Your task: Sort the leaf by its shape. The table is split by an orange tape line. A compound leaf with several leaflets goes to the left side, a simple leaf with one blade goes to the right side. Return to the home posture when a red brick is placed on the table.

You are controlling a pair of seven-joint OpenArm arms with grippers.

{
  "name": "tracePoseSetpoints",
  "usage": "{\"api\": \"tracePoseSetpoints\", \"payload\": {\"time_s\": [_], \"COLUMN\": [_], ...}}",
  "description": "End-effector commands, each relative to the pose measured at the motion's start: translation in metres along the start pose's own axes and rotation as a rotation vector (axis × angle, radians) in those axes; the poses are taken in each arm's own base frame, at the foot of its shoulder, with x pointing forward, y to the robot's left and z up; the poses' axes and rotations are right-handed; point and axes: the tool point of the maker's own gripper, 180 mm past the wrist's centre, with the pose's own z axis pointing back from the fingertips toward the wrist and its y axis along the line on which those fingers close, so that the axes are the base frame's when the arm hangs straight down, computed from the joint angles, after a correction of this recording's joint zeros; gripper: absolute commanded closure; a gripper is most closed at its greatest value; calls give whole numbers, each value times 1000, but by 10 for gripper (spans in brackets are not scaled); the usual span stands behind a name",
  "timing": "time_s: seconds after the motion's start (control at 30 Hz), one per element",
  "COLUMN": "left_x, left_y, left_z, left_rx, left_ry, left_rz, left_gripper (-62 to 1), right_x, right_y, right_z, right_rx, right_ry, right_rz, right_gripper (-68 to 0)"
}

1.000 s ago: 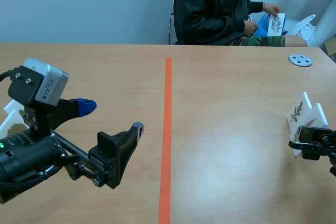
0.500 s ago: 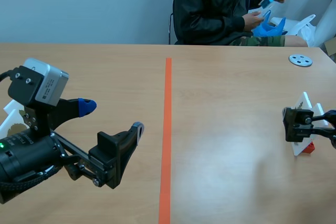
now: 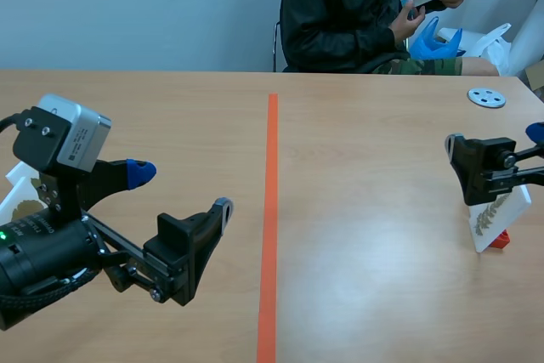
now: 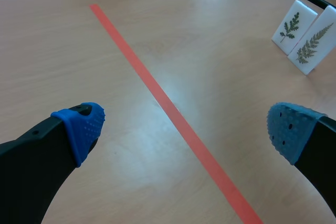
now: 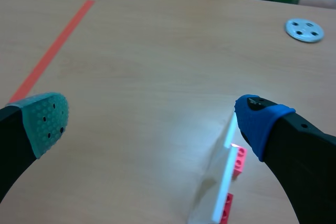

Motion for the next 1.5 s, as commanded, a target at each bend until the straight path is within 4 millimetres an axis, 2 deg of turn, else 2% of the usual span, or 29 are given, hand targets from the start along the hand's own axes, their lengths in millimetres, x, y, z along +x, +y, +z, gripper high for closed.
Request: {"api": "tracePoseSetpoints", "payload": {"time_s": [0.0,0.2,0.43,0.53,0.63,0.7,1.03,1.2,1.47], "left_x": [7,7,7,7,7,7,7,7,7], "left_y": [-1,-1,-1,-1,-1,-1,-1,-1,-1], "left_z": [1,1,1,1,1,1,1,1,1], "left_rx": [-2,-2,-2,-2,-2,-2,-2,-2,-2], "left_ry": [-26,-27,-26,-26,-26,-26,-26,-26,-26], "left_rz": [3,4,4,4,4,4,4,4,4], "left_gripper": [-623,-623,-623,-623,-623,-623,-623,-623,-623], "right_x": [8,14,3,0,6,12,2,4,5], "right_y": [6,52,111,135,160,164,164,175,178], "right_z": [2,0,0,6,19,21,22,28,40], "right_rx": [32,203,406,506,649,667,668,666,535], "right_ry": [-12,10,56,57,12,-20,32,45,57], "right_rz": [19,73,139,125,104,94,107,111,114], "right_gripper": [-679,-679,-679,-679,-679,-679,-679,-679,-679]}}
